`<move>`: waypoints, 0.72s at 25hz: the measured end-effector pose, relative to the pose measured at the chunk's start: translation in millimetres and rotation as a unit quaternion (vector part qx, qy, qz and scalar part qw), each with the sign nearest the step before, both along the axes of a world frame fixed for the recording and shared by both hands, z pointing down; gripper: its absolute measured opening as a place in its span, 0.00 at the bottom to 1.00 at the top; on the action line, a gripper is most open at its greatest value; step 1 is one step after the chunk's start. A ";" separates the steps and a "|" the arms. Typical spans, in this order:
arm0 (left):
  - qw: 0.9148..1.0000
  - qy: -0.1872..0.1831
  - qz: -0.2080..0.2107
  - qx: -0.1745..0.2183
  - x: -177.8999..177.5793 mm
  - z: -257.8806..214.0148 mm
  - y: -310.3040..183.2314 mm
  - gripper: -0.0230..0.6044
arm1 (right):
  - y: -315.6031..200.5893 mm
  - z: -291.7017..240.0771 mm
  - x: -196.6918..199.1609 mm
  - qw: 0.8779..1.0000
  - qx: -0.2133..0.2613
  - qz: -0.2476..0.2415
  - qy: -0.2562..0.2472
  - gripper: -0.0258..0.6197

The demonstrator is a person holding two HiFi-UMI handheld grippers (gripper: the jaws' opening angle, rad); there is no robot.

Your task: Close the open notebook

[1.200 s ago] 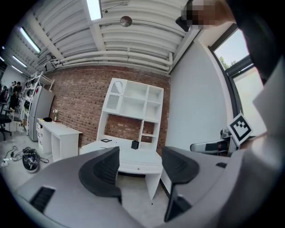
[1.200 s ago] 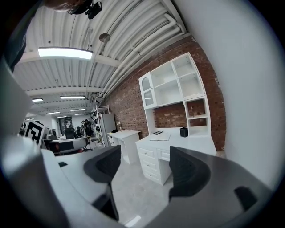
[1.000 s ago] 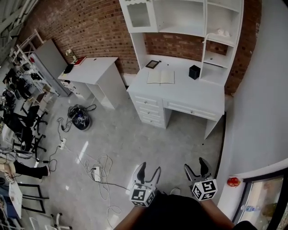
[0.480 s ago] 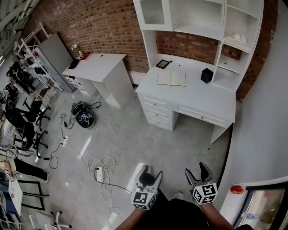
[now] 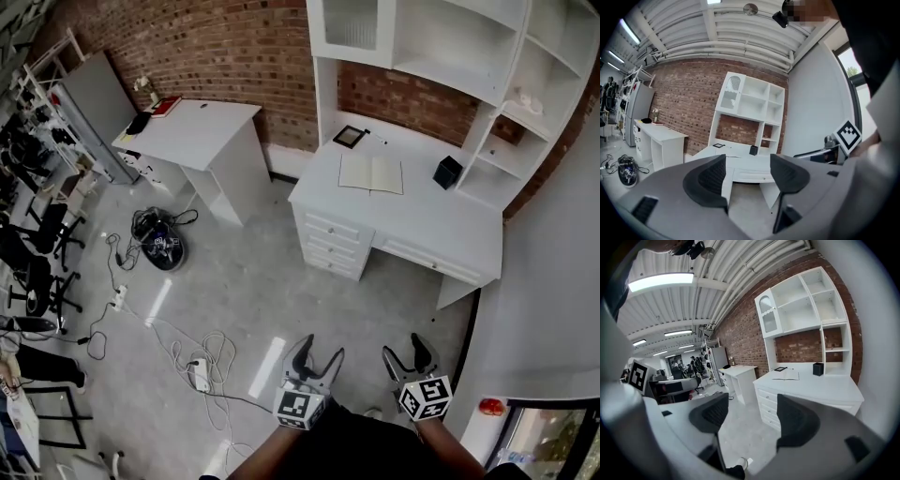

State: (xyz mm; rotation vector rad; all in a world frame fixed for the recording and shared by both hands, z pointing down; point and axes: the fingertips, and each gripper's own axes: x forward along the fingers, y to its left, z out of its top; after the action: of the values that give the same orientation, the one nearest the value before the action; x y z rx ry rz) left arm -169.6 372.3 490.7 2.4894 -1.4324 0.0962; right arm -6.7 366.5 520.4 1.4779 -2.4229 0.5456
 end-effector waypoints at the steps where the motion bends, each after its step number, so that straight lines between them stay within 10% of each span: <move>1: 1.000 0.001 0.007 0.003 -8.0 -4.1 -14.2 0.47 | -14.9 -3.1 -10.6 1.000 0.001 0.002 0.000 0.52; 18: 0.997 0.031 0.065 0.006 -142.5 -26.8 -196.5 0.47 | -173.0 -13.1 -153.1 0.999 -0.018 0.047 0.009 0.50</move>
State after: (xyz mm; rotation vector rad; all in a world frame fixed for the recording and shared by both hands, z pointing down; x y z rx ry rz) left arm -312.1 175.9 463.9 2.5712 -1.2492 0.0355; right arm -159.8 193.5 507.3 1.5816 -2.3267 0.5906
